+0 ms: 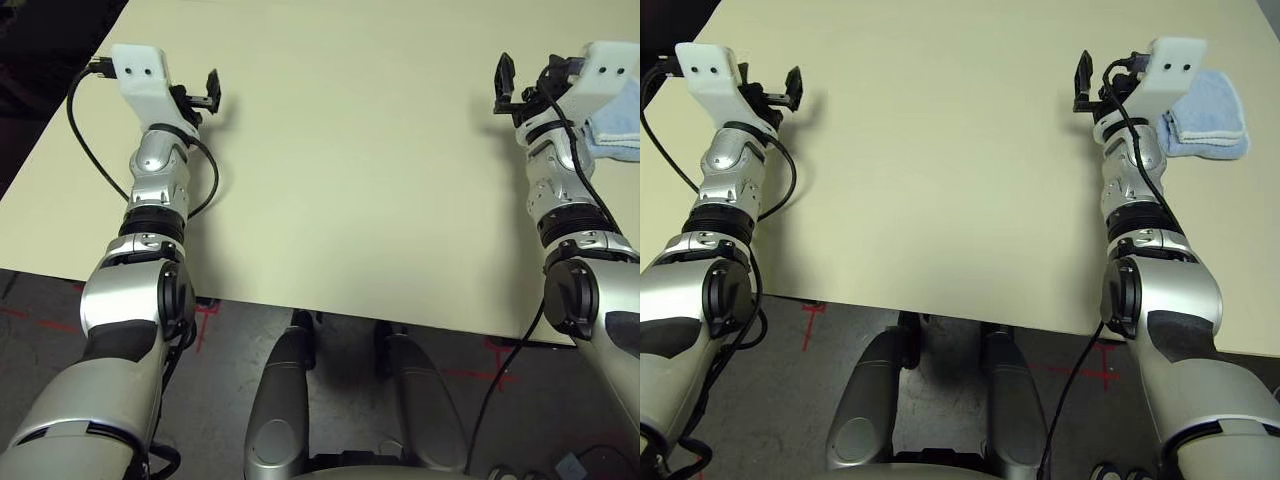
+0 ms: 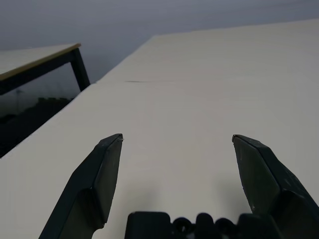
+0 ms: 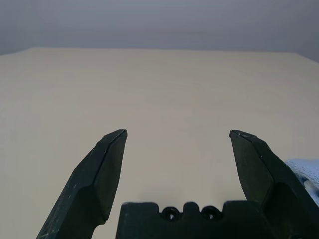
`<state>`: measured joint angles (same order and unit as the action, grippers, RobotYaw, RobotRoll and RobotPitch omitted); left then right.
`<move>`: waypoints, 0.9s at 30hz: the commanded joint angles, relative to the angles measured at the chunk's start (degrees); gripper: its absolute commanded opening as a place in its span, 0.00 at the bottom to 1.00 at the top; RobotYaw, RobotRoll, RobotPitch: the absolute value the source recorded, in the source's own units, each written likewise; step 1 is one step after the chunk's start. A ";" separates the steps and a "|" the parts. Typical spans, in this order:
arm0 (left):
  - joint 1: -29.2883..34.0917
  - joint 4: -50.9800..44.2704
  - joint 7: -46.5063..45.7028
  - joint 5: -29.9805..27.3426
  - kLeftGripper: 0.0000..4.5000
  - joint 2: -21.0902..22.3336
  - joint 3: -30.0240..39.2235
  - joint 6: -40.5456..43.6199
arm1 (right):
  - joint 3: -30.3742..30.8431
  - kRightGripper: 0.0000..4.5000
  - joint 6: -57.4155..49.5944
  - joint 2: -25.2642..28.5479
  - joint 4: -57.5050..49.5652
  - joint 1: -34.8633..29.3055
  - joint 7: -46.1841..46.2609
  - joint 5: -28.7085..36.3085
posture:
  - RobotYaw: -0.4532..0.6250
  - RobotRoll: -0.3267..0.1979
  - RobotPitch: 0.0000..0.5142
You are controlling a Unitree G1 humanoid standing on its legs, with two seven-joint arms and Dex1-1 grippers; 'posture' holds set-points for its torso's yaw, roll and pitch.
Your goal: Fold the towel and set it aside.
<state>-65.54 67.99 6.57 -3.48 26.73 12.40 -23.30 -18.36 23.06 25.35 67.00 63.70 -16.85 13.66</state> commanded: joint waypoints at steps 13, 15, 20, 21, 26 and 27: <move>-2.04 3.47 16.53 -1.77 1.00 -2.70 0.51 2.51 | -3.87 1.00 -1.64 3.21 -0.90 -5.95 -4.09 2.27 | 0.43 0.62 0.56; -1.89 3.56 16.53 -1.81 1.00 -2.59 0.79 2.87 | -3.82 1.00 -1.78 3.18 -0.94 -5.94 -4.22 2.19 | 0.43 0.62 0.56; -1.41 3.48 14.02 -0.49 1.00 -2.16 0.41 1.76 | -3.56 1.00 -2.00 2.89 -0.81 -5.47 -4.33 1.94 | 0.42 0.62 0.57; -1.35 3.44 13.34 -0.35 1.00 -2.19 0.39 1.33 | -3.55 1.00 -2.03 2.86 -0.83 -5.43 -4.34 1.95 | 0.42 0.62 0.57; -1.37 3.32 10.41 -0.08 1.00 -2.29 0.43 -1.00 | -3.33 1.00 -1.84 3.12 -1.32 -5.78 -4.53 1.82 | 0.41 0.62 0.55; -1.44 3.35 9.93 0.02 1.00 -2.21 0.36 -1.19 | -3.29 1.00 -1.81 3.19 -1.38 -5.85 -4.54 1.81 | 0.41 0.62 0.54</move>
